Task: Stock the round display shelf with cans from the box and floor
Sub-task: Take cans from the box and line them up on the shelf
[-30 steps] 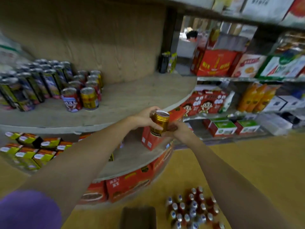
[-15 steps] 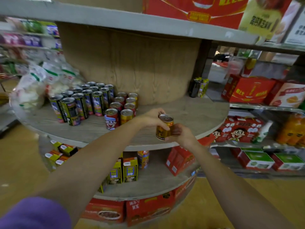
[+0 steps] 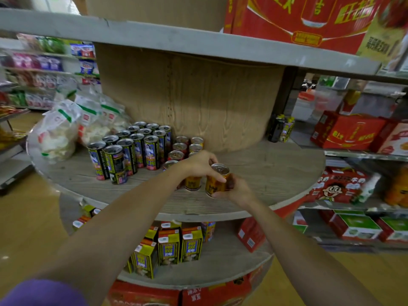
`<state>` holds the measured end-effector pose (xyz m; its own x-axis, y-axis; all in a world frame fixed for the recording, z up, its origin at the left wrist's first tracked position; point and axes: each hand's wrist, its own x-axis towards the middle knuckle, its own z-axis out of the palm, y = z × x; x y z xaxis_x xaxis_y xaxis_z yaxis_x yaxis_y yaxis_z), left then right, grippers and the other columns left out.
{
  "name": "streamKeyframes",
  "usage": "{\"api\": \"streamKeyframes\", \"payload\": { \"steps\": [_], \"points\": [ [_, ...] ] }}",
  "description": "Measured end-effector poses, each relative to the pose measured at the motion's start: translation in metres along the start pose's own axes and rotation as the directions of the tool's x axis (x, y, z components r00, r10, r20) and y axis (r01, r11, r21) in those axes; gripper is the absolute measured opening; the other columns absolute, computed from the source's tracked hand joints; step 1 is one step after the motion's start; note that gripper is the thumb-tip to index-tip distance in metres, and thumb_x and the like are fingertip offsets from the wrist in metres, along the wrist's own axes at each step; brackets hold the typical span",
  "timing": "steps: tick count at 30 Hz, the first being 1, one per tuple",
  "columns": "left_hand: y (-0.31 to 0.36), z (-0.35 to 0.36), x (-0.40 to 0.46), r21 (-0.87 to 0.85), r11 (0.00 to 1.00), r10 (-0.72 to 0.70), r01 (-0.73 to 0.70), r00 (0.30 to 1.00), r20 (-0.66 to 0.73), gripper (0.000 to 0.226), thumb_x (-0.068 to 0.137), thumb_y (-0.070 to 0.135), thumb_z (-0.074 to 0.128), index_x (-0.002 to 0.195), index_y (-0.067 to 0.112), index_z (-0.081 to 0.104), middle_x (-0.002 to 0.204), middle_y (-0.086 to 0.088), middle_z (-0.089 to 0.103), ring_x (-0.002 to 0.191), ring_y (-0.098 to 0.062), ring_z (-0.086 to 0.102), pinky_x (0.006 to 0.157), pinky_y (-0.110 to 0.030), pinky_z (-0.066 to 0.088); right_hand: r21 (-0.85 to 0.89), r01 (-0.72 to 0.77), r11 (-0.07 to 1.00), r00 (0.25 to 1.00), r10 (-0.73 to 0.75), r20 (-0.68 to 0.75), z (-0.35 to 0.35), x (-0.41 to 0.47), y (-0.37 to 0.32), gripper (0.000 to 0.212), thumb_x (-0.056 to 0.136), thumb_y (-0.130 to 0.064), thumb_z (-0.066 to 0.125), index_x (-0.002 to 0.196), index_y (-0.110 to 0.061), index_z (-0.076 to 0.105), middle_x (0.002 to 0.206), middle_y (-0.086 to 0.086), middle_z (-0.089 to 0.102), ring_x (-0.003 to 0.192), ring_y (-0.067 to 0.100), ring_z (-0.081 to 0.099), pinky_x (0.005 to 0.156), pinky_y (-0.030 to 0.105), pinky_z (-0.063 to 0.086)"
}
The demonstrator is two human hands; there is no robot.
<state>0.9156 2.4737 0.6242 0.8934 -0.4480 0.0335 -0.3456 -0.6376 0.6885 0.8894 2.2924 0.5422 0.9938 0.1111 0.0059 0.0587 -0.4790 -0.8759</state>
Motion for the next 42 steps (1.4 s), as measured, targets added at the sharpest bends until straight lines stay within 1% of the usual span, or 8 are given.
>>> {"api": "streamKeyframes", "payload": {
  "steps": [3, 7, 14, 19, 22, 28, 37, 42],
  "points": [
    [-0.011, -0.01, 0.008, -0.015, 0.999, 0.033, -0.032, 0.999, 0.026, 0.058, 0.058, 0.043, 0.092, 0.106, 0.022, 0.068, 0.103, 0.006, 0.069, 0.098, -0.01, 0.064, 0.087, -0.032, 0.055, -0.027, -0.007, 1.0, 0.999, 0.006, -0.044, 0.004, 0.013, 0.0, 0.081, 0.037, -0.039, 0.097, 0.108, -0.02, 0.062, 0.102, -0.002, 0.074, 0.097, 0.016, 0.07, 0.091, 0.046, 0.055],
    [-0.016, -0.017, 0.021, 0.05, 0.998, 0.041, -0.043, 0.998, 0.038, 0.062, 0.057, 0.042, 0.093, 0.107, 0.021, 0.064, 0.103, 0.004, 0.064, 0.096, -0.013, 0.061, 0.082, -0.031, 0.054, -0.065, -0.041, 0.997, 0.994, 0.034, -0.104, 0.008, 0.015, -0.017, 0.068, 0.051, -0.016, 0.095, 0.109, -0.017, 0.06, 0.103, -0.003, 0.071, 0.099, 0.016, 0.067, 0.089, 0.037, 0.054],
    [-0.029, -0.005, 0.053, 0.056, 0.998, 0.026, -0.021, 0.996, -0.089, 0.063, 0.045, 0.054, 0.092, 0.093, 0.021, 0.066, 0.089, 0.003, 0.067, 0.085, -0.014, 0.062, 0.076, -0.04, 0.055, 0.004, -0.092, 0.996, 0.971, 0.09, -0.219, 0.019, 0.032, -0.015, 0.053, 0.068, -0.014, 0.088, 0.109, -0.016, 0.055, 0.092, -0.009, 0.065, 0.087, 0.01, 0.064, 0.062, 0.013, 0.045],
    [-0.035, -0.001, 0.074, 0.063, 0.998, 0.015, -0.009, 0.994, -0.105, 0.056, 0.049, 0.05, 0.093, 0.087, 0.018, 0.068, 0.087, 0.0, 0.068, 0.082, -0.014, 0.061, 0.069, -0.035, 0.051, -0.033, -0.15, 0.988, 0.938, 0.132, -0.32, 0.022, 0.049, -0.008, 0.057, 0.066, -0.022, 0.089, 0.114, -0.015, 0.058, 0.099, -0.002, 0.069, 0.093, 0.016, 0.065, 0.073, 0.027, 0.049],
    [-0.044, -0.001, 0.085, 0.082, 0.997, -0.004, 0.009, 0.998, -0.063, 0.057, 0.048, 0.053, 0.092, 0.085, 0.018, 0.066, 0.085, -0.001, 0.067, 0.081, -0.016, 0.061, 0.066, -0.035, 0.05, -0.07, -0.169, 0.983, 0.945, 0.142, -0.294, 0.021, 0.058, -0.007, 0.05, 0.066, -0.022, 0.089, 0.107, -0.015, 0.061, 0.088, -0.006, 0.067, 0.083, 0.012, 0.064, 0.06, 0.018, 0.043],
    [-0.049, -0.017, 0.099, 0.082, 0.996, 0.036, -0.04, 0.998, 0.048, 0.042, 0.068, 0.029, 0.089, 0.099, 0.011, 0.067, 0.094, -0.003, 0.068, 0.088, -0.017, 0.063, 0.075, -0.029, 0.049, -0.163, -0.232, 0.959, 0.945, 0.182, -0.272, 0.023, 0.069, -0.001, 0.06, 0.063, -0.031, 0.091, 0.114, -0.014, 0.063, 0.107, 0.004, 0.07, 0.103, 0.021, 0.064, 0.087, 0.033, 0.051],
    [-0.063, -0.058, 0.102, 0.309, 0.947, 0.07, -0.087, 0.995, 0.064, 0.046, 0.076, 0.02, 0.082, 0.117, 0.017, 0.062, 0.116, 0.001, 0.061, 0.105, -0.016, 0.058, 0.089, -0.031, 0.051, -0.161, -0.176, 0.971, 0.975, 0.15, -0.163, 0.005, 0.08, -0.025, 0.077, 0.054, -0.025, 0.096, 0.12, -0.015, 0.056, 0.107, -0.004, 0.065, 0.105, 0.015, 0.061, 0.088, 0.028, 0.05],
    [-0.072, -0.076, 0.096, 0.474, 0.872, 0.023, -0.124, 0.977, 0.214, 0.059, 0.075, 0.012, 0.079, 0.128, 0.023, 0.056, 0.122, 0.007, 0.051, 0.109, -0.015, 0.052, 0.085, -0.031, 0.048, -0.256, -0.027, 0.966, 0.998, 0.01, -0.068, -0.007, 0.094, -0.061, 0.049, 0.081, -0.025, 0.08, 0.123, -0.009, 0.06, 0.11, -0.002, 0.06, 0.105, 0.012, 0.055, 0.085, 0.019, 0.042]
  ]
}}
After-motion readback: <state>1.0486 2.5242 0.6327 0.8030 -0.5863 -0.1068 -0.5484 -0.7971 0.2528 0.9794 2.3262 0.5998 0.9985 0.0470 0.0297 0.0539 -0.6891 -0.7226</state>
